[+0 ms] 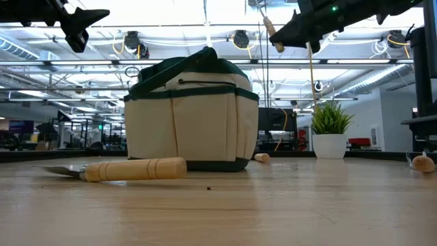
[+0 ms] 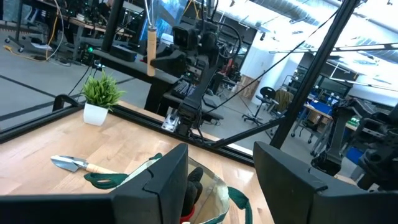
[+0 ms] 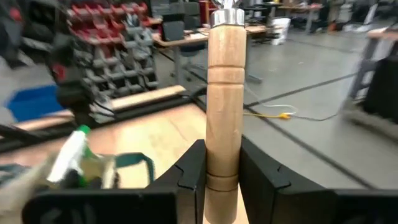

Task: Pick & Place Garden tools in Gardening bag
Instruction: Put the brown hand rake into the gardening bag

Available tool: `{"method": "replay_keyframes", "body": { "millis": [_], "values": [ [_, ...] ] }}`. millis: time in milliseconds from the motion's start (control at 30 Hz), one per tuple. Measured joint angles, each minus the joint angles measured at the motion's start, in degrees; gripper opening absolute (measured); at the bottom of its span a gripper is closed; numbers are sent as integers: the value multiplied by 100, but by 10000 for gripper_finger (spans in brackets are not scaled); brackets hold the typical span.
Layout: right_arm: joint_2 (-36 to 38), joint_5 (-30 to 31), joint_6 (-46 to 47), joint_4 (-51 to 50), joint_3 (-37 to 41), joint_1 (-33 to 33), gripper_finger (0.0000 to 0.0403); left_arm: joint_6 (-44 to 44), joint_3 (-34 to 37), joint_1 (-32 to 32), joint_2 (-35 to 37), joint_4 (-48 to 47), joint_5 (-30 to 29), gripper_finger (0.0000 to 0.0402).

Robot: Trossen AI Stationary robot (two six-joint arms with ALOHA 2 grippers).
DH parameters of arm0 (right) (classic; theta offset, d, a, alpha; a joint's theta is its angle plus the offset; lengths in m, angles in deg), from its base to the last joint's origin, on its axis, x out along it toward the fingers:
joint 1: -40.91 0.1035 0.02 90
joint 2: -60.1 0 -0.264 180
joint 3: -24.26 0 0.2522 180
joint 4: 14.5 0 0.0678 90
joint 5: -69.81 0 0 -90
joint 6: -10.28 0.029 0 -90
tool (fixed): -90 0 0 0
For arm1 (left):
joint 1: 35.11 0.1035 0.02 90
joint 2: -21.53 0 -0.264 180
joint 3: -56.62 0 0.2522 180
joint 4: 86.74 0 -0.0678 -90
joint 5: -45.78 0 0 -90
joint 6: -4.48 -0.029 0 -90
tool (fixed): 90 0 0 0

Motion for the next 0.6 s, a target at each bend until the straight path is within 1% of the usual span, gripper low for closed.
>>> {"method": "replay_keyframes", "body": {
  "millis": [133,267,433,600],
  "values": [
    [0,856,-460,-20,0,375,61,0,0,0,0,0,-1,186],
    [0,2096,-805,-9,0,792,61,-1,0,1,0,-1,-2,186],
    [0,3640,-877,-9,0,1247,61,0,0,1,0,0,-42,186],
    [0,4781,-978,-1,0,1575,61,-2,0,0,0,0,-303,186]
  ]
}}
